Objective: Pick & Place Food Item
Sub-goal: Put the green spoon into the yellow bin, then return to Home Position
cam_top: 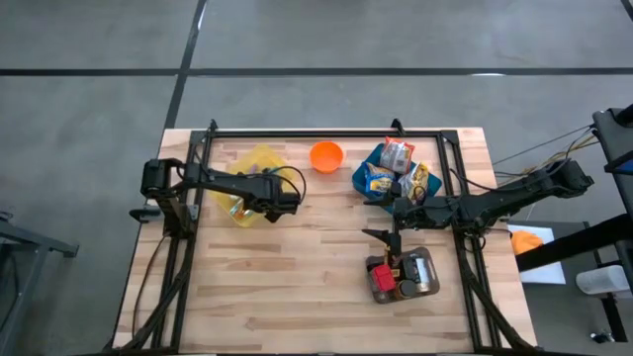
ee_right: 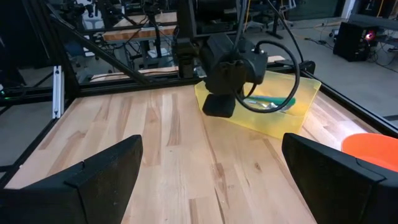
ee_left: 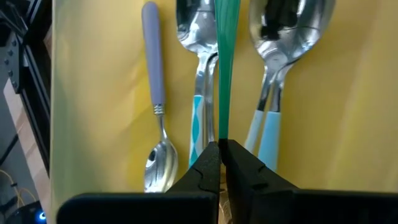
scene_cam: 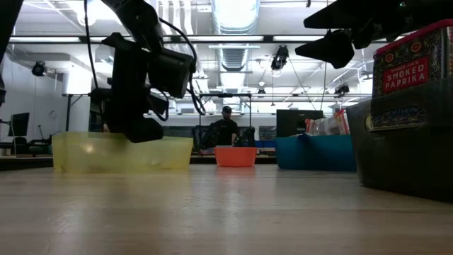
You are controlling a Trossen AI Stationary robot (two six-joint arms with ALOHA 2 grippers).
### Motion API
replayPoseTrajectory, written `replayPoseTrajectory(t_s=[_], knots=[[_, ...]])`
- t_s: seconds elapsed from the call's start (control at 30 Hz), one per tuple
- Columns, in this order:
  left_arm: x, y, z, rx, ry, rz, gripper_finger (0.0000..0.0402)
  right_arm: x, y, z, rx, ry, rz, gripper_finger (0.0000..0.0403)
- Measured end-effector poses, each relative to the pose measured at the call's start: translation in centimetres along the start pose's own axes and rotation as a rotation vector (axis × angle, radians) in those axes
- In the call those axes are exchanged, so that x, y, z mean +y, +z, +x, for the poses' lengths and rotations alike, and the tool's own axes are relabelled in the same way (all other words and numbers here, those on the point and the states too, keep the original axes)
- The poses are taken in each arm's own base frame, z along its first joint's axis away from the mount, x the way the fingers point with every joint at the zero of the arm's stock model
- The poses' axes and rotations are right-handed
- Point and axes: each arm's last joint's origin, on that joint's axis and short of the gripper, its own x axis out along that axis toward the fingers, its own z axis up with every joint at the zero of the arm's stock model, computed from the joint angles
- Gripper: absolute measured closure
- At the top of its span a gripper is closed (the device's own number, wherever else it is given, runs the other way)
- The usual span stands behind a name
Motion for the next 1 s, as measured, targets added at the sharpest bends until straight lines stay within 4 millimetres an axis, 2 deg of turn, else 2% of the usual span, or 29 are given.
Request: replayPoseTrajectory(t_s=[0.17,0.57,1.0], knots=[[0.0,0.0,0.0,-0.003,0.003,0.0,0.0381,0.0,0.0,0.0,0.0,0.0,0.0,0.0022],[1.4,-0.1,-1.4,-0.055,-0.056,-0.046,0.0296,0.0,0.0,0.0,0.0,0.0,0.0,0.0022],[2.6,-0.3,-2.6,-0.105,-0.12,-0.093,0.0291,0.0,0.0,0.0,0.0,0.0,0.0,0.0022]])
